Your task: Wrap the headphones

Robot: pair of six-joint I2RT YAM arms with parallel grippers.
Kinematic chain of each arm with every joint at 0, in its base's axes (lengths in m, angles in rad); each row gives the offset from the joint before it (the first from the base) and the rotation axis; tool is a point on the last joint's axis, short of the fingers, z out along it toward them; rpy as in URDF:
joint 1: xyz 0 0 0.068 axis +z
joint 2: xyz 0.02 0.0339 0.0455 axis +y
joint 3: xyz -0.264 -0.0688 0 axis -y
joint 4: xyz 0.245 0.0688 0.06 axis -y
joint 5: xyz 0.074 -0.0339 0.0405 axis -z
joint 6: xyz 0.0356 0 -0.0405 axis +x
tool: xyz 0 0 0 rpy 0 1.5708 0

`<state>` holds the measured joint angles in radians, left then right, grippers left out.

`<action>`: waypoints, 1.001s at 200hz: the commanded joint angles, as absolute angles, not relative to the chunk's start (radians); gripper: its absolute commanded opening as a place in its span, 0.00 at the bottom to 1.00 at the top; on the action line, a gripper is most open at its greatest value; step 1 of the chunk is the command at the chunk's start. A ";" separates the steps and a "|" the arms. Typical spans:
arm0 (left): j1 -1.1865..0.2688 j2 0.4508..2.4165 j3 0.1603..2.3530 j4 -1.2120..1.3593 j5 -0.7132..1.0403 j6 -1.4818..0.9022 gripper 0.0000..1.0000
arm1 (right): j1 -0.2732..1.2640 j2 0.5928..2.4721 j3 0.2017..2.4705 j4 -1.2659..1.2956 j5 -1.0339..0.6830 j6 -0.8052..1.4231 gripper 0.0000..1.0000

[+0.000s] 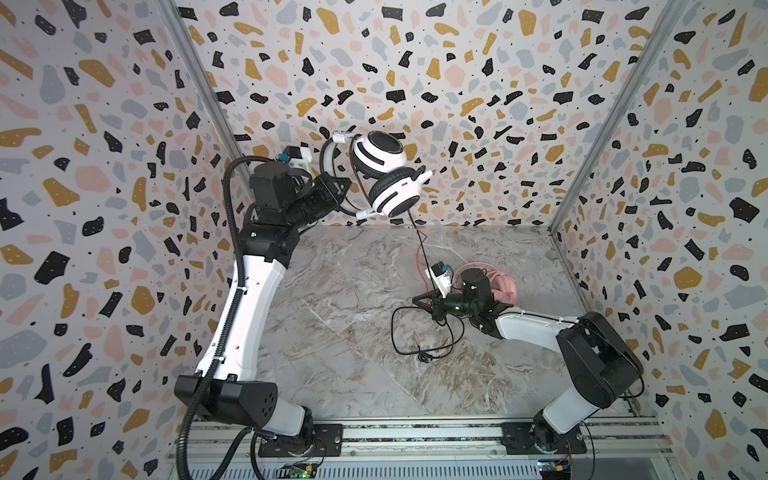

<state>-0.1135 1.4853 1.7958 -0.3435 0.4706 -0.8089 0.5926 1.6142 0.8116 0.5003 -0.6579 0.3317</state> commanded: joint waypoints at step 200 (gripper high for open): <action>0.026 1.595 1.789 -0.310 0.066 -0.735 0.00 | 0.814 1.187 0.785 -0.043 -0.306 0.247 0.02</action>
<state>0.0212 1.6382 1.7985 -0.3504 0.1768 -0.7929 0.7734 1.2316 0.6762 0.1024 -0.3866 0.2905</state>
